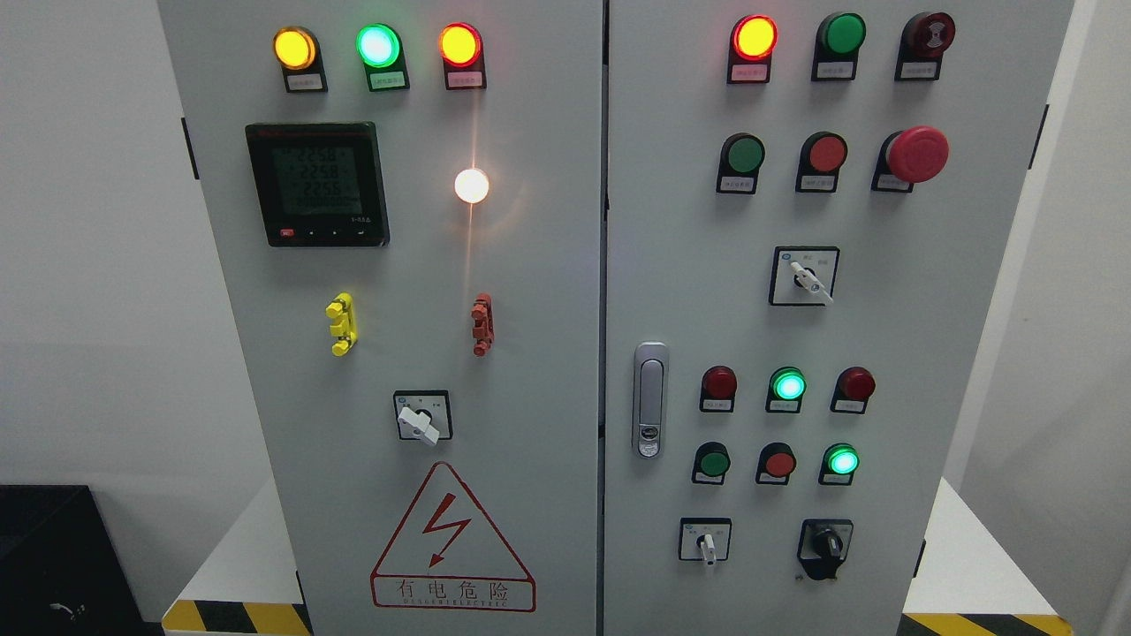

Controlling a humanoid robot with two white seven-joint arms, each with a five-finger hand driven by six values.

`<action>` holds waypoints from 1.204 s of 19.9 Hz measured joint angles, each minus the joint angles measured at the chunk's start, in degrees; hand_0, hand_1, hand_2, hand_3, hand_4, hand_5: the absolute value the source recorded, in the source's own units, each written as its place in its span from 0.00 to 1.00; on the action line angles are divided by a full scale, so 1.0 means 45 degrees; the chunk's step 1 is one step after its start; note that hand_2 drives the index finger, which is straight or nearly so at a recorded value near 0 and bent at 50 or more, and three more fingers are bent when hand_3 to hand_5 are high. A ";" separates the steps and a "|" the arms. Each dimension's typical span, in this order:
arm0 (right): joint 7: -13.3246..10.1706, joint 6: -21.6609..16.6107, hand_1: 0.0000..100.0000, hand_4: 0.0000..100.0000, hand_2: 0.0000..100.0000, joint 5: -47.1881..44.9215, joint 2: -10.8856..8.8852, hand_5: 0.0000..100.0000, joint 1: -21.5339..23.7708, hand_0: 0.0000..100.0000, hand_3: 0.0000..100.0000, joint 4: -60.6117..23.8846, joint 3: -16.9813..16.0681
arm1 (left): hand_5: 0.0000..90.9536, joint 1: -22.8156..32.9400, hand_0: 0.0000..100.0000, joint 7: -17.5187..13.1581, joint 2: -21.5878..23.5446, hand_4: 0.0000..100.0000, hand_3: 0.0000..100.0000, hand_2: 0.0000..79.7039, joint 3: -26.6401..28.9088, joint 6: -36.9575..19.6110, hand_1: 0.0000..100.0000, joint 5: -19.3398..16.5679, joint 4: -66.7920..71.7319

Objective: Flip black knob to close circuit

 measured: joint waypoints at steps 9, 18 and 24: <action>-0.0919 -0.0074 0.02 0.40 0.37 0.3167 0.0026 0.23 0.0048 0.00 0.49 -0.3018 -0.0226 | 0.00 0.0000 0.12 0.0000 -0.0001 0.00 0.00 0.00 0.0000 0.0000 0.56 -0.0001 0.0000; -0.1302 -0.0077 0.00 0.55 0.52 0.6134 0.0036 0.41 0.0060 0.00 0.66 -0.5757 -0.0410 | 0.00 0.0000 0.12 0.0000 -0.0001 0.00 0.00 0.00 0.0000 0.0000 0.56 0.0000 0.0000; -0.1568 -0.0076 0.00 0.67 0.66 0.8014 0.0049 0.60 0.0060 0.00 0.77 -0.7433 -0.0594 | 0.00 0.0000 0.12 0.0000 0.0000 0.00 0.00 0.00 0.0000 0.0000 0.56 0.0000 0.0000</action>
